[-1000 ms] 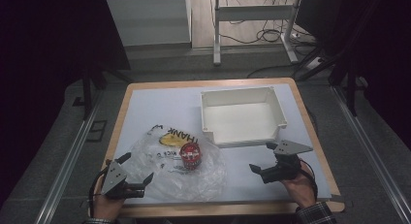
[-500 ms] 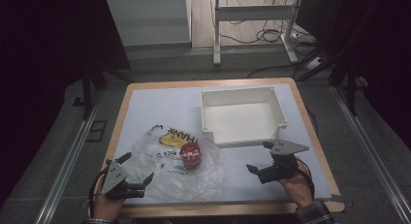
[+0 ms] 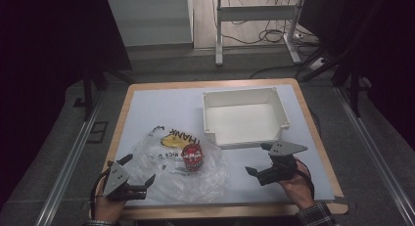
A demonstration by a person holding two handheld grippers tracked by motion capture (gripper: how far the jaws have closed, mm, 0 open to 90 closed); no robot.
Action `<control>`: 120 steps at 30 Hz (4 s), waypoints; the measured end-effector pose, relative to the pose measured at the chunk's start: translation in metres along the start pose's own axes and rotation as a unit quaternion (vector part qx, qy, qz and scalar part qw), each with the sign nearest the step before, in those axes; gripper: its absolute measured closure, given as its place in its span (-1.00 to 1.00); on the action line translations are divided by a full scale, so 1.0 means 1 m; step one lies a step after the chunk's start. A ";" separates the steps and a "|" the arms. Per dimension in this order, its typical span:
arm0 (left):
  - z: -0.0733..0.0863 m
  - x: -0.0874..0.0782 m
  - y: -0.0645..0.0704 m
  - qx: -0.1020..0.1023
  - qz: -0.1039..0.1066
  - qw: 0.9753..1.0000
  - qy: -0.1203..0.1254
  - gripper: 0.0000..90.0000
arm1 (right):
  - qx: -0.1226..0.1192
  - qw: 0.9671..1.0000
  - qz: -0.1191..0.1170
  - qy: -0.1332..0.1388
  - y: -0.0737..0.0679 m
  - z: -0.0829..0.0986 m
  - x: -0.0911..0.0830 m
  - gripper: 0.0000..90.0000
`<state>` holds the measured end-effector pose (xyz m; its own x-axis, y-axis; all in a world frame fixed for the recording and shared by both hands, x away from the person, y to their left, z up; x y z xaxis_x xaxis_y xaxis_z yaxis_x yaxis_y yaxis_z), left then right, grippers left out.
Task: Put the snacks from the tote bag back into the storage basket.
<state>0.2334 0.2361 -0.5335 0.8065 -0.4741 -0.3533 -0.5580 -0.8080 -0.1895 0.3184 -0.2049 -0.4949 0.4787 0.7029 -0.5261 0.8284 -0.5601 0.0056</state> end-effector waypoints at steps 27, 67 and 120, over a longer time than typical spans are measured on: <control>0.000 0.001 0.001 0.004 -0.001 1.000 -0.002 -1.00 | -0.003 0.999 -0.045 -0.022 -0.013 -0.011 0.015 -0.76; 0.000 0.002 0.003 0.010 -0.002 1.000 -0.007 -1.00 | -0.048 0.997 -0.050 -0.035 -0.024 -0.026 0.045 -0.75; 0.000 0.001 0.002 0.011 -0.002 1.000 -0.006 -1.00 | -0.073 0.986 -0.108 -0.099 -0.041 -0.061 0.099 -0.84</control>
<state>0.2326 0.2338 -0.5344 0.8065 -0.4659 -0.3639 -0.5585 -0.8022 -0.2109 0.3492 -0.0859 -0.4953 0.2317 0.6914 -0.6843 0.9449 -0.3272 -0.0106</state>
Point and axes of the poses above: each handheld gripper's, and its own axes: x roughly forward along the jaws, z roughly out of its underside, y roughly to its right, the point moved 3 cm from there along x, roughly forward along the jaws, and after that the axes turned 2 degrees about x, right-handed, at the moved point
